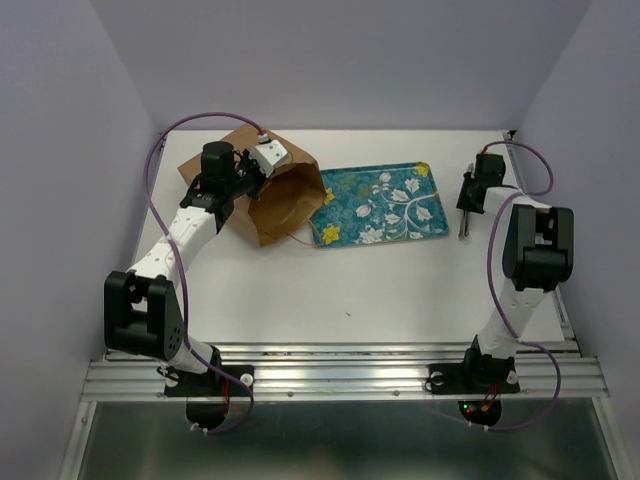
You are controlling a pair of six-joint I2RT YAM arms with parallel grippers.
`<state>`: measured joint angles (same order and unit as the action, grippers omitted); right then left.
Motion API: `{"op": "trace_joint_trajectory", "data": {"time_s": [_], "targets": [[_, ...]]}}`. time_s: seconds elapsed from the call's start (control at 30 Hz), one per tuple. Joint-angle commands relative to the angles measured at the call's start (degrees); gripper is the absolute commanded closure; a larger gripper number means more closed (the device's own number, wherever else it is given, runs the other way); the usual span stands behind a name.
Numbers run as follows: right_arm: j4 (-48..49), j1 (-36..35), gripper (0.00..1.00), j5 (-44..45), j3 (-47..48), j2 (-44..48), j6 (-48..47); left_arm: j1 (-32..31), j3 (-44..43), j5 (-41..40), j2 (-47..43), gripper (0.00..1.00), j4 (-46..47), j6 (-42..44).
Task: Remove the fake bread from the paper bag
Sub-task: Pick up the clamp from the container, then take out the fake bread from the paper bag.
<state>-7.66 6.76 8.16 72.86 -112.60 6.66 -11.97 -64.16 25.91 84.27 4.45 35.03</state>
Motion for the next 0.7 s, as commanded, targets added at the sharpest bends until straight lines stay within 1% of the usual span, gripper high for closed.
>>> {"op": "trace_joint_trajectory", "data": {"time_s": [0.0,0.07,0.13,0.17,0.2,0.27,0.3,0.37,0.4,0.47,0.5,0.57,0.67], "targets": [[-0.51,0.35,0.67,-2.00,-1.22,11.06,-0.59,-0.25,-1.67,0.81,-1.74,1.00,1.09,-0.31],[-0.43,0.35,0.66,-4.02,-3.42,14.84,-0.33,-0.25,-1.41,0.81,-1.83,1.00,1.44,-0.48],[-0.51,0.35,0.64,-7.71,-5.78,21.51,-0.15,-0.25,-1.23,0.98,-1.92,1.00,1.44,-0.66],[-0.43,0.35,0.64,-10.16,-6.67,21.54,0.02,-0.25,-1.14,0.98,-1.92,1.00,1.53,-0.75],[-0.60,0.35,0.61,-11.93,-7.46,24.67,0.02,-0.25,-0.97,1.07,-2.00,1.00,1.53,-0.92],[-0.78,0.35,0.59,-15.96,-8.87,27.42,0.81,-0.25,-0.79,0.98,-2.18,1.00,1.62,-0.92],[-0.78,0.35,0.59,-21.47,-10.09,28.65,0.99,-0.25,-0.79,0.90,-2.27,1.00,1.70,-1.01],[-0.78,0.35,0.57,-27.38,-11.07,31.81,1.69,-0.25,-0.70,0.46,-2.35,1.00,1.79,-1.19],[-0.43,0.35,0.52,-33.15,-11.77,32.69,2.04,-0.25,-0.70,0.54,-2.44,1.00,1.79,-1.27],[0.01,0.35,0.52,-39.16,-12.13,34.72,3.62,-0.25,-0.62,0.54,-2.71,1.00,2.05,-1.36],[1.49,0.35,0.52,-45.02,-12.56,35.25,4.58,-0.25,-0.53,0.63,-2.79,1.00,2.06,-1.28],[2.21,0.35,0.49,-51.98,-13.09,36.22,5.73,-0.25,-0.53,0.89,-2.97,1.00,2.23,-1.36],[3.26,-0.87,0.48,-55.44,-13.97,37.53,6.97,-0.25,-0.61,1.07,-3.15,1.00,2.67,-1.54]]}}
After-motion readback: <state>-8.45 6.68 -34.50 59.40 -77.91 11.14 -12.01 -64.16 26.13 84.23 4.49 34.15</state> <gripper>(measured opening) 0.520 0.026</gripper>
